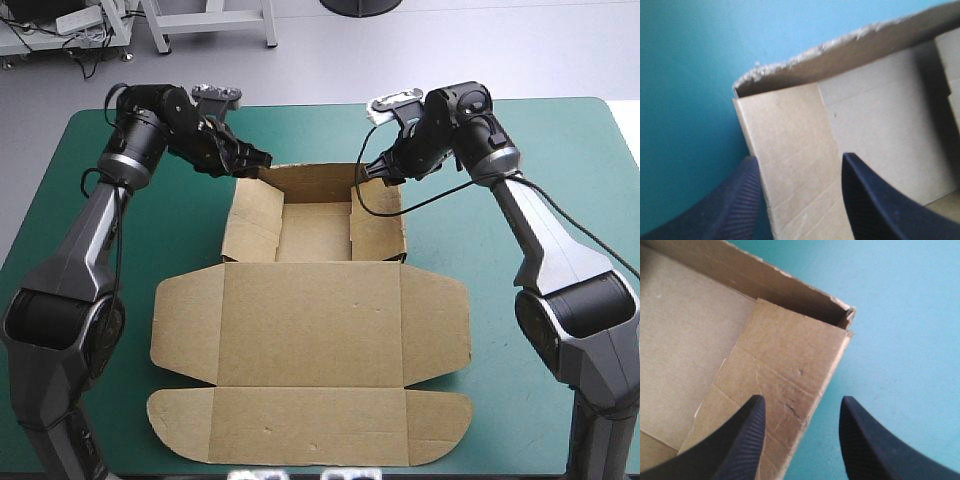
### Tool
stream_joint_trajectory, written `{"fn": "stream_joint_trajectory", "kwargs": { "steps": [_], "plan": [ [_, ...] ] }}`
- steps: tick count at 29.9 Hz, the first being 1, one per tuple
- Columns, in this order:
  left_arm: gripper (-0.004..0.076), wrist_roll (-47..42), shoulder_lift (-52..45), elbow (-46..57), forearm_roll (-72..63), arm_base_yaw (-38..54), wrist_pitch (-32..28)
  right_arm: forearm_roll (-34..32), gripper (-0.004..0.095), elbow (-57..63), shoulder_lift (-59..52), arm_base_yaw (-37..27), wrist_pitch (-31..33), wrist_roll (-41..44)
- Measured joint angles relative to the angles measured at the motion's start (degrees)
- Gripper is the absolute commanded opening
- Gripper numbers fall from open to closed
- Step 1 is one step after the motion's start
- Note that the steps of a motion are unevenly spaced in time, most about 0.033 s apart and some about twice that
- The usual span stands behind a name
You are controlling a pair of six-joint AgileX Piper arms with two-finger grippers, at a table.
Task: Fold the box
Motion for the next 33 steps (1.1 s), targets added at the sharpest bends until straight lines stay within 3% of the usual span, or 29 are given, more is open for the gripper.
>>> {"fn": "stream_joint_trajectory", "kwargs": {
  "steps": [7,12,22,33],
  "plan": [
    [0.0225,0.7,-10.8,-4.3,0.0,0.0,0.5,1.8,0.0438,-1.5,-0.8,0.0,0.5,4.1],
    [0.0218,1.5,-22.1,-0.3,0.7,0.0,0.5,3.3,0.0438,-1.0,-0.8,-0.1,0.6,4.5],
    [0.0218,3.3,-44.7,18.8,4.7,0.0,0.5,2.8,0.0438,7.5,-0.8,-0.1,0.5,4.5],
    [0.0218,3.7,-70.9,38.5,4.7,0.0,0.5,4.0,0.0408,8.3,-0.4,-0.1,0.4,4.5]
  ]
}}
